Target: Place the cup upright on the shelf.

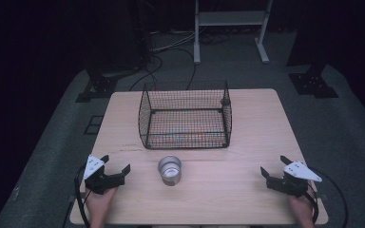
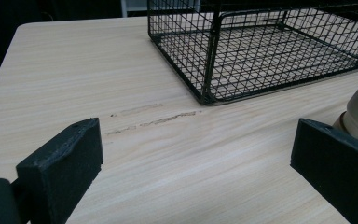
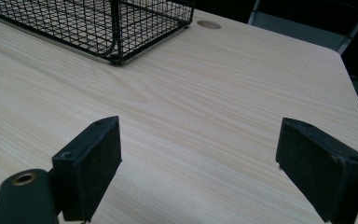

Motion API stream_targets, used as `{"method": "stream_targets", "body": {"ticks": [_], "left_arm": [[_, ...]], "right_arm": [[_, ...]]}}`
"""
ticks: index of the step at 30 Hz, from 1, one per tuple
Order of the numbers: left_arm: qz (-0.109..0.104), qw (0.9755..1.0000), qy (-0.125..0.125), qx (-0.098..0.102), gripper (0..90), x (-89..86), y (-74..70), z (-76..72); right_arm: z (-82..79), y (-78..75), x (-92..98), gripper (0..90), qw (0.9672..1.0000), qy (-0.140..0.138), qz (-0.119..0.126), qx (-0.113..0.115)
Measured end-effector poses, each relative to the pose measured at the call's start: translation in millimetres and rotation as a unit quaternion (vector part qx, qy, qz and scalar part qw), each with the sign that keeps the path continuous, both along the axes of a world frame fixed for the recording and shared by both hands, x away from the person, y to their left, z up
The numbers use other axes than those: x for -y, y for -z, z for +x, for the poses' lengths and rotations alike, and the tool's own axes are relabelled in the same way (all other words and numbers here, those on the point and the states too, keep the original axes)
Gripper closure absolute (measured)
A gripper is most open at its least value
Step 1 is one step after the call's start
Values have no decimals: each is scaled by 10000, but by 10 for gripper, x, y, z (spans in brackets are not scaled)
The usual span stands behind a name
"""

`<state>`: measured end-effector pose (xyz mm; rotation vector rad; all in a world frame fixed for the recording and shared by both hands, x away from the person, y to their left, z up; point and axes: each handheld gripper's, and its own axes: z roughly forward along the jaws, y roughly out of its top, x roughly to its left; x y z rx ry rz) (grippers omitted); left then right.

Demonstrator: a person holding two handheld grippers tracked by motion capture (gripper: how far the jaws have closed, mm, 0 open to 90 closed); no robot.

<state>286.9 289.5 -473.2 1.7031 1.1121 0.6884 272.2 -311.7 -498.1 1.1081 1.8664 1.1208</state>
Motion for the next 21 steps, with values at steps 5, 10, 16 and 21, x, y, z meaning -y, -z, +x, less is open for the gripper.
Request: {"method": "stream_targets", "body": {"ticks": [5,10,16,21], "left_arm": [[33,10000,76,49,14,34,-17,-10],[53,9997,185,116,14,68,-29,-23],[73,9993,297,200,14,136,-64,-49],[59,9988,420,236,14,189,-91,-65]], "right_arm": [[-2,0,0,134,10000,-7,3,2],[-2,0,0,134,10000,-5,-1,3],[-2,0,1,134,10000,6,-2,7],[-3,0,1,134,10000,11,1,10]]}}
